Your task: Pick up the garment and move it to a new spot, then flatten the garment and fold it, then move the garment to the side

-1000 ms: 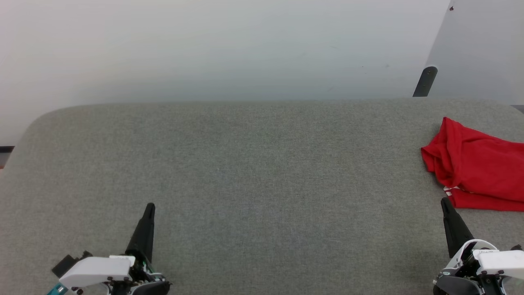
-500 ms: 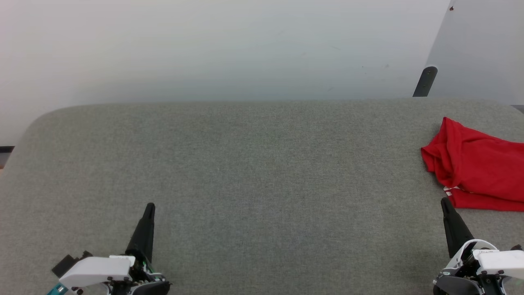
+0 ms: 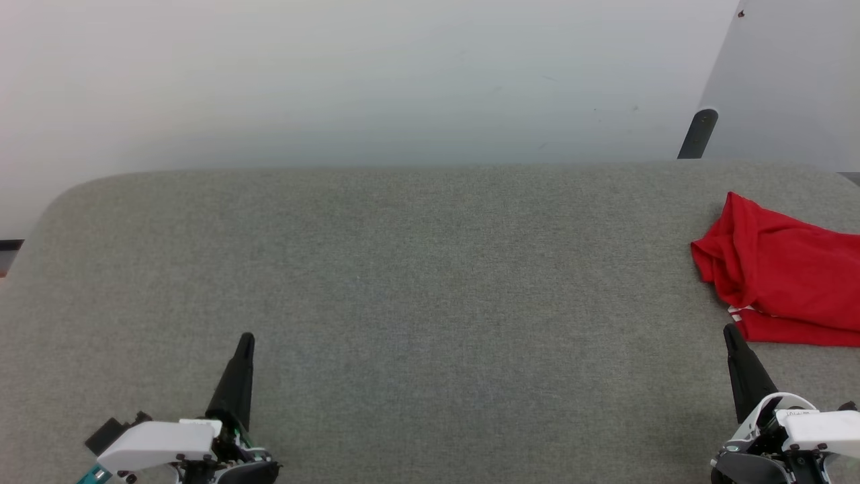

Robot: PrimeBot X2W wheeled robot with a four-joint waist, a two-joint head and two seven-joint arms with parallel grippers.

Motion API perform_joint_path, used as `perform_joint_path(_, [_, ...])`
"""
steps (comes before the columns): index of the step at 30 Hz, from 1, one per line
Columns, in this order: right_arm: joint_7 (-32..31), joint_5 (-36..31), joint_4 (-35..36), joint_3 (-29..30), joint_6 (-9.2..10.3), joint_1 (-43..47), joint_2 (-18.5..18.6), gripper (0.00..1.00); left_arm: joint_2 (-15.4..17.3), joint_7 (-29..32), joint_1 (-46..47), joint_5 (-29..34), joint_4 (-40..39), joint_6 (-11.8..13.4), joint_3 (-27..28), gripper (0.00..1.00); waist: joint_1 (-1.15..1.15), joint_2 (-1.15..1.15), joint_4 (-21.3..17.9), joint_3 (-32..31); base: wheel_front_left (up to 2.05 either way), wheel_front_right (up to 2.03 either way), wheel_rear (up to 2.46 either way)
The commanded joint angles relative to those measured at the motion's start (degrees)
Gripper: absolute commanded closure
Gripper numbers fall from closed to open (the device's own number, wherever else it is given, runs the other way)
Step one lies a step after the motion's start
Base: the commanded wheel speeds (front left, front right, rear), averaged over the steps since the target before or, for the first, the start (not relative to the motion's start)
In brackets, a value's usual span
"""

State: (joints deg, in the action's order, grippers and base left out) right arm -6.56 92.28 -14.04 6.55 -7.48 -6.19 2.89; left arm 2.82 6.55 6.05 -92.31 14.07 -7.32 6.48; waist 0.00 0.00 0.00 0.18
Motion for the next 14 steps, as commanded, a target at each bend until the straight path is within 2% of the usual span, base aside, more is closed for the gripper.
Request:
perform_joint_path(1, [-0.10,0.25,0.00,0.00,-0.02,-0.18,-0.14,1.00,-0.03,0.17,0.53,-0.19,0.03,-0.31,0.09,1.00,0.00,0.00,0.00,0.00,0.00,0.00,0.00])
perform_joint_path(14, [-0.10,0.25,0.00,0.00,-0.02,-0.18,-0.14,1.00,-0.03,0.17,0.53,-0.19,0.03,-0.31,0.09,1.00,0.00,0.00,0.00,0.00,0.00,0.00,0.00])
